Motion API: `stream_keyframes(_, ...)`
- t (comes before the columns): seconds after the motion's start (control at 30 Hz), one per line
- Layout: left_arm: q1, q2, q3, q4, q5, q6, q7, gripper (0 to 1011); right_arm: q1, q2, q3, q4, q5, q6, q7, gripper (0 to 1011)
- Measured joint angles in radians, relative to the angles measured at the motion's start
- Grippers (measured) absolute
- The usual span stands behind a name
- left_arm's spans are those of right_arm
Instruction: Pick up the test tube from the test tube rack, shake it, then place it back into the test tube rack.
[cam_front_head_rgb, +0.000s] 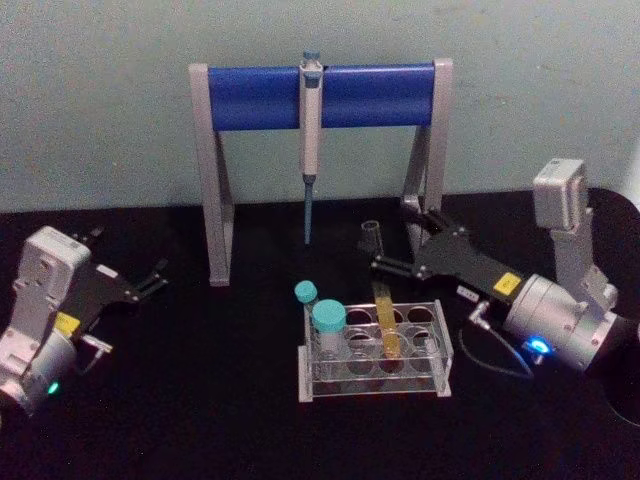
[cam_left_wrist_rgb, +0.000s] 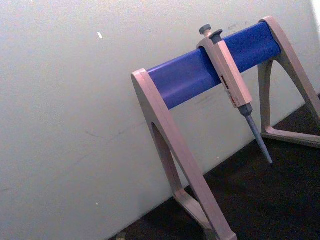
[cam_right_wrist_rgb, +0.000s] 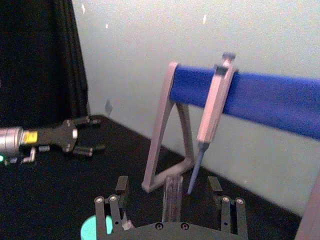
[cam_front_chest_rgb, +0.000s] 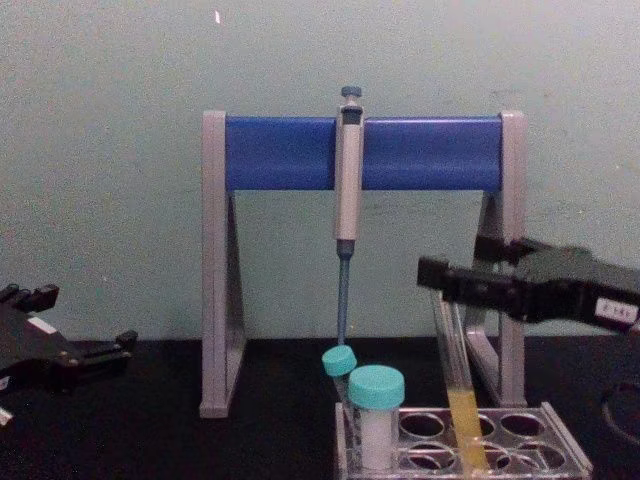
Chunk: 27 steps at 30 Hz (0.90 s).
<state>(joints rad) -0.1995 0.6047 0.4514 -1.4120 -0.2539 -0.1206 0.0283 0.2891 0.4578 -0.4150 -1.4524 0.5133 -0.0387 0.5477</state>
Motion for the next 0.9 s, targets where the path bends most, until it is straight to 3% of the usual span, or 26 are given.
stream_keyframes(0.13,0.000,0.000,0.000,0.000,0.000,0.000,0.000,1001,-0.025,-0.003,0.027,-0.036,0.002,-0.033,-0.037,1000)
stream_keyframes(0.27,0.000,0.000,0.000,0.000,0.000,0.000,0.000,1001,-0.059,-0.015,0.064,-0.080,-0.037,-0.049,-0.134,1000)
stream_keyframes(0.3,0.000,0.000,0.000,0.000,0.000,0.000,0.000,1001,-0.059,-0.015,0.064,-0.080,-0.037,-0.049,-0.134,1000)
stream_keyframes(0.33,0.000,0.000,0.000,0.000,0.000,0.000,0.000,1001,-0.073,-0.023,0.080,-0.098,-0.070,-0.037,-0.196,1000)
stream_keyframes(0.67,0.000,0.000,0.000,0.000,0.000,0.000,0.000,1001,-0.105,-0.069,0.135,-0.112,-0.158,0.096,-0.405,1000)
stream_keyframes(0.9,0.000,0.000,0.000,0.000,0.000,0.000,0.000,1001,-0.123,-0.095,0.152,-0.086,-0.187,0.185,-0.470,1000)
